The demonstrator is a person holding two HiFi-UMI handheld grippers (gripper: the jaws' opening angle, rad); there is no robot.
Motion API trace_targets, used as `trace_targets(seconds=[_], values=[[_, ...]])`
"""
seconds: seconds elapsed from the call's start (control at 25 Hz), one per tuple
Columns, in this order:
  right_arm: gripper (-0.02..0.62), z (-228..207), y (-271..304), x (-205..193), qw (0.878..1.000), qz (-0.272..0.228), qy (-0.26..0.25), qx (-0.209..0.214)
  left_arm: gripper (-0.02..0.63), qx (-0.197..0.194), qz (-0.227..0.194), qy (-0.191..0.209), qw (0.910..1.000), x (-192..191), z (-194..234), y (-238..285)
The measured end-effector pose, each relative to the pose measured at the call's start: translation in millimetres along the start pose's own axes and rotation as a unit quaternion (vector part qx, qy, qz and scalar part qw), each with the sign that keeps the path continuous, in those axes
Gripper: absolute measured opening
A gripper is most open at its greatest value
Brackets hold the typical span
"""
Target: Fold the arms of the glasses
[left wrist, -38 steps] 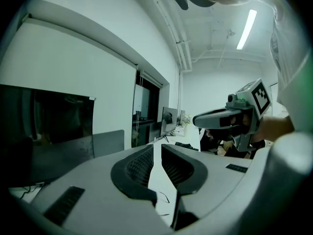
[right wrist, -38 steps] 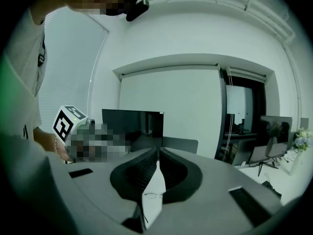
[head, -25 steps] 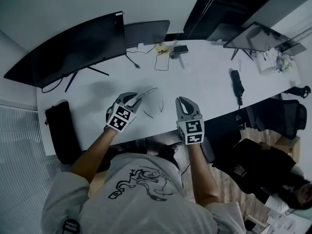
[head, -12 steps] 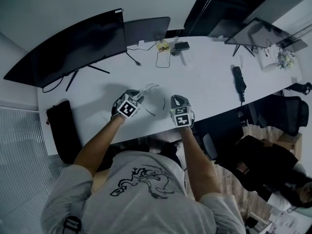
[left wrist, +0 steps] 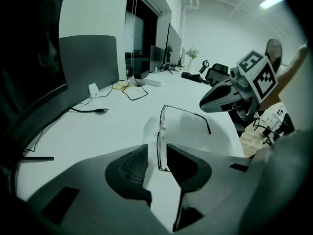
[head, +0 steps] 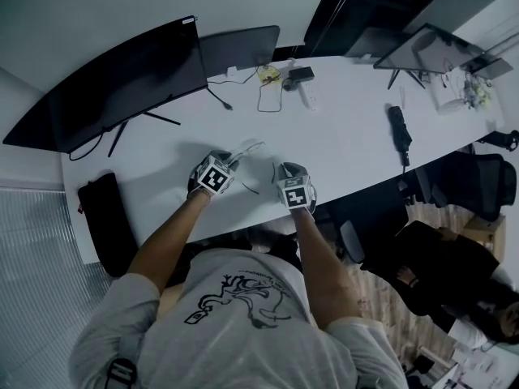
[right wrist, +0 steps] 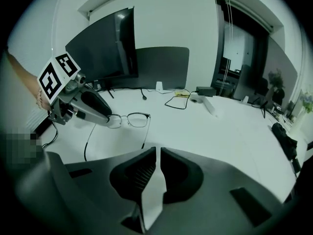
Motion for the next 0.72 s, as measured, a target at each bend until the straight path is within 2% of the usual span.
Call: trace_targets(seconds=[0.4,0.72], values=[[0.038,8.8,3.8,-9.7,0.999,0.015,0.035,0.014,0.044,-0.003,-0.004,-0.008,1.0,-0.2,-0.2,7.4],[0.037,14.8,7.7,-15.6,0.998,0.028,0.043,0.03,0.038,0.008,-0.013,-0.016,0.9998,2.2,0.9,8.9]])
Point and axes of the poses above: the fingertips, and each gripper's own axes: y forward along the fingers, z to its left, x out of its top, the point moved 4 cm from there along -y, backward along the fingers, and after that the axes turned 1 degree about y, right-handed, at the moved point
